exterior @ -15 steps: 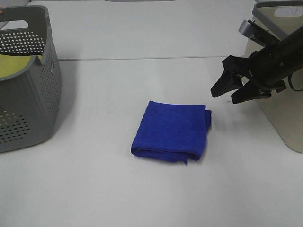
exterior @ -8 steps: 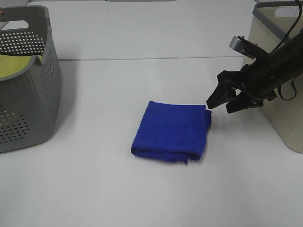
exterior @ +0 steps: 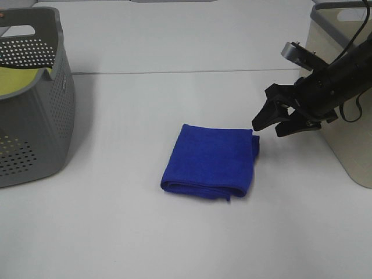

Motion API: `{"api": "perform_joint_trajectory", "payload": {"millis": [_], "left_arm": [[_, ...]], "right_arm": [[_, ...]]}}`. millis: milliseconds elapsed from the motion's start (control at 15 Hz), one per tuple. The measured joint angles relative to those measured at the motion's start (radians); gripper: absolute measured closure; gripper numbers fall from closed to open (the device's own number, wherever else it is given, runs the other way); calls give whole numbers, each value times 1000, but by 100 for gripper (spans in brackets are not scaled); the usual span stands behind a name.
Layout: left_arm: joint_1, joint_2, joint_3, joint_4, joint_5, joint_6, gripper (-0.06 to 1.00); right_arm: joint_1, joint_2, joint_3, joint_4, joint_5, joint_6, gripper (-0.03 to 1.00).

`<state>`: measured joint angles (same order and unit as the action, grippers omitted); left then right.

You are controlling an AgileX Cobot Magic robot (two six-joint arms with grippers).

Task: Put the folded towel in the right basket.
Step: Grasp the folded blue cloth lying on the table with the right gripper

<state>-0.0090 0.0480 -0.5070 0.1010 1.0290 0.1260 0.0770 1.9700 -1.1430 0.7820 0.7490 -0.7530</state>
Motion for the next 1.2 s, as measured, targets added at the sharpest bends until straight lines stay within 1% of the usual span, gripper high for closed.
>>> {"api": "perform_joint_trajectory", "payload": {"millis": [267, 533, 800, 867, 933, 1067, 1133, 1200], "left_arm": [[0, 0, 0, 0, 0, 0, -4], [0, 0, 0, 0, -1, 0, -4], [0, 0, 0, 0, -1, 0, -4], [0, 0, 0, 0, -1, 0, -4], [0, 0, 0, 0, -1, 0, -4], [0, 0, 0, 0, -1, 0, -4], [0, 0, 0, 0, -1, 0, -4], [0, 0, 0, 0, -1, 0, -4]], "right_arm": [[1, -44, 18, 13, -6, 0, 32], [1, -166, 19, 18, -55, 0, 32], [4, -190, 19, 17, -29, 0, 33], [34, -190, 20, 11, -25, -15, 34], [84, -190, 20, 8, -46, -23, 35], [196, -190, 20, -32, -114, -19, 36], [223, -188, 20, -56, -144, 19, 36], [227, -185, 20, -72, -157, 54, 36]]}}
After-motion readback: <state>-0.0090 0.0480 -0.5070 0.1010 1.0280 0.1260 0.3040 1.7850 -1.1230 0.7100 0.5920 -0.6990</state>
